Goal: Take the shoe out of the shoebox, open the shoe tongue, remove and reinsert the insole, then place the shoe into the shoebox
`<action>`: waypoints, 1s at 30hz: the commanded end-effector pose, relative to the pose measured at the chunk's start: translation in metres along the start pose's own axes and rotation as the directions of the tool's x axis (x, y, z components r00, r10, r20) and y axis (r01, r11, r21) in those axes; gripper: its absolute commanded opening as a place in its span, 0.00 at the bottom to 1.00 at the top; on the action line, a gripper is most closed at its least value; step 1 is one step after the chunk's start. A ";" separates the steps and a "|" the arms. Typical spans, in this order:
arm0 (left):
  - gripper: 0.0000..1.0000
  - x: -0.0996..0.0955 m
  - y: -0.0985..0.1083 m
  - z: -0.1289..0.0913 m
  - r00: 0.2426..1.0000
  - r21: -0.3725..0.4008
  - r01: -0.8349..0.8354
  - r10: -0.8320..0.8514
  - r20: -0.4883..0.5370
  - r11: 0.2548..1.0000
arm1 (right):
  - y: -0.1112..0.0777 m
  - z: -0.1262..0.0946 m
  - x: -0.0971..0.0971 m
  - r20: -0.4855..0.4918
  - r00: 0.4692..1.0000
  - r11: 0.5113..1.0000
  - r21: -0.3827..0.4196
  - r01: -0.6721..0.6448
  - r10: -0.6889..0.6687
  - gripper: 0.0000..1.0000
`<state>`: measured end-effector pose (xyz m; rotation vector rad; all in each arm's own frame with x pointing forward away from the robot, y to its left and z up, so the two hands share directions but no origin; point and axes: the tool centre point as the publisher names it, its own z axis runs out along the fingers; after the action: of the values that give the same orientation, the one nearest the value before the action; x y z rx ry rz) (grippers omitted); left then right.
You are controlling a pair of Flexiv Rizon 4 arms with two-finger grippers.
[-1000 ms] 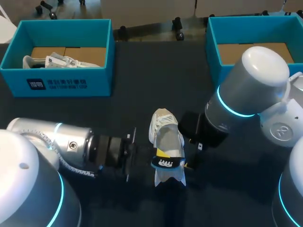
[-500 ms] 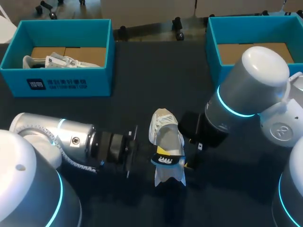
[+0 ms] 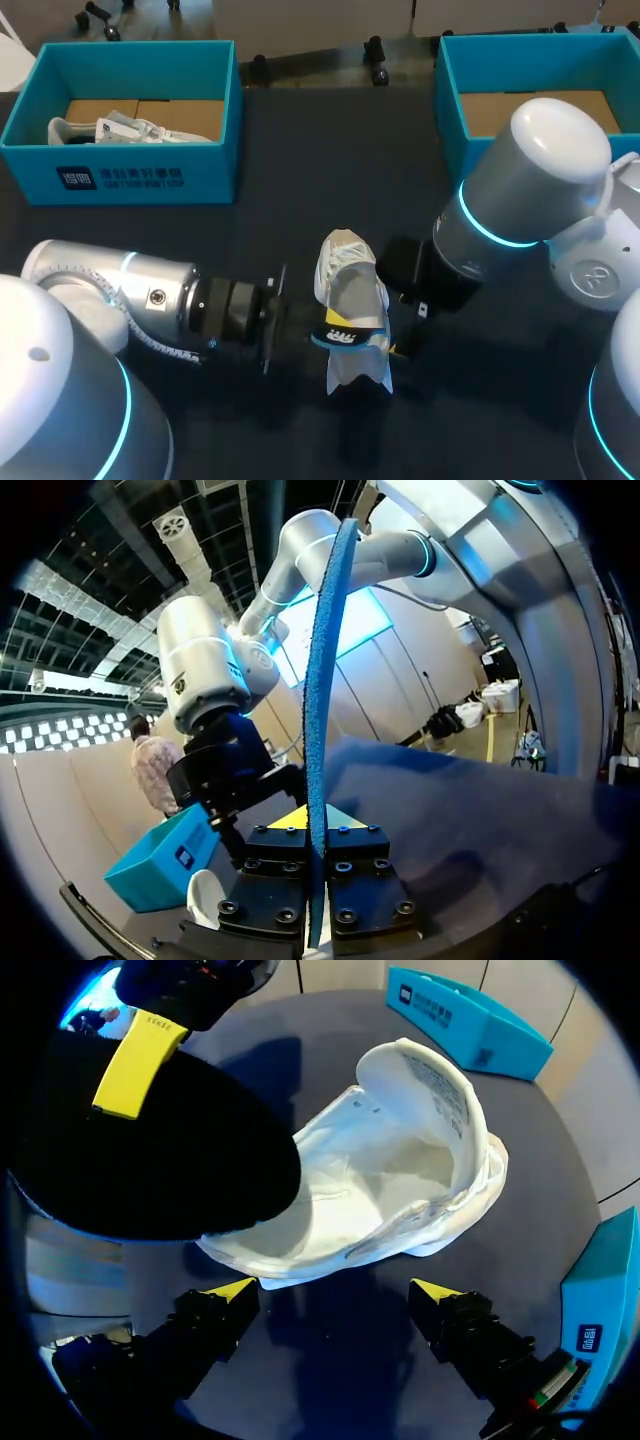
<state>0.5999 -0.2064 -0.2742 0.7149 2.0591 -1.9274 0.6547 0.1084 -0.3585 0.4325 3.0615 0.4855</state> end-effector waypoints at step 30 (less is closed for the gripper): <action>0.00 0.001 0.020 0.011 0.994 0.084 -0.110 0.109 0.014 0.990 | 0.000 0.001 0.001 0.002 1.000 1.000 -0.001 -0.001 0.001 1.00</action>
<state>0.6056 -0.2151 -0.2906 0.8183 1.9055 -1.9586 0.6547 0.1084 -0.3585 0.4325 3.0615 0.4855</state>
